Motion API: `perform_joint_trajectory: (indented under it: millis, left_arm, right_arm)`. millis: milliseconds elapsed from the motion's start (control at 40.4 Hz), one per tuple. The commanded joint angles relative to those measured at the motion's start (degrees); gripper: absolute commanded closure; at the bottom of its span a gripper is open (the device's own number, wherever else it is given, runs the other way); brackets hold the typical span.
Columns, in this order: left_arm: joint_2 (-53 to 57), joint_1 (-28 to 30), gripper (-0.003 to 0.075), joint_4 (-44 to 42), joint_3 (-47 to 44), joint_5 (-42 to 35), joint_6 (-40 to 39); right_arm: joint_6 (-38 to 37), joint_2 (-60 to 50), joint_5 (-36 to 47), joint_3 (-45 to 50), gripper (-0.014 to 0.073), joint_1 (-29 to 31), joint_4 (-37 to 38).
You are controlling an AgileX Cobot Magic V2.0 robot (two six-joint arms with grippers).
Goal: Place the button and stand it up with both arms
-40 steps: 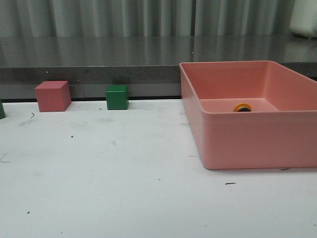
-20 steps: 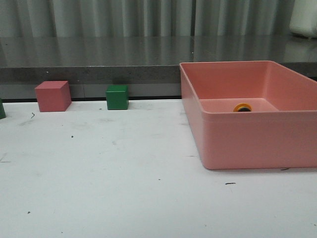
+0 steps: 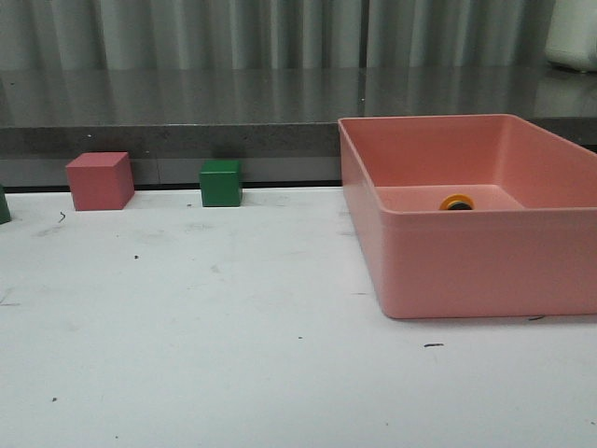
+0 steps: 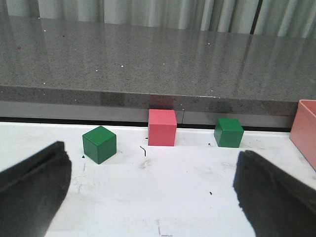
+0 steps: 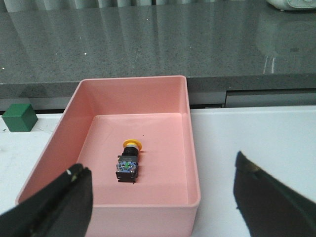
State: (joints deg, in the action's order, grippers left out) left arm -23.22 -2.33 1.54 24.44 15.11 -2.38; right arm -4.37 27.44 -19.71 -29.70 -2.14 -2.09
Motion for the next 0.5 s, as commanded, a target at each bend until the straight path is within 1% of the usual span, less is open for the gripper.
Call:
perform_joint_trajectory:
  millis: [0, 124, 223, 297, 470]
  left_arm:
    - [-0.72, 0.27, 0.0028, 0.59, 2.06, -4.69, -0.38]
    - [-0.72, 0.27, 0.0028, 0.59, 2.06, -4.69, -0.38]
    - [-0.72, 0.27, 0.0028, 0.59, 2.06, -4.69, -0.38]
    - [-0.72, 0.27, 0.0028, 0.59, 2.06, -4.69, -0.38]
    - [-0.72, 0.27, 0.0028, 0.59, 2.06, -4.69, -0.38]
  right_arm:
    - [0.26, 4.43, 7.58, -2.17, -0.0049, 0.43, 0.74]
    - [0.26, 13.94, 7.95, -5.59, -0.0049, 0.14, 0.53]
    - [0.26, 22.4, 6.17, -10.34, -0.0049, -1.06, -0.67]
    - [0.26, 29.08, 4.77, -14.56, -0.0049, -2.94, -1.97]
    - [0.26, 42.82, 0.65, -24.22, -0.0049, -8.59, -2.39]
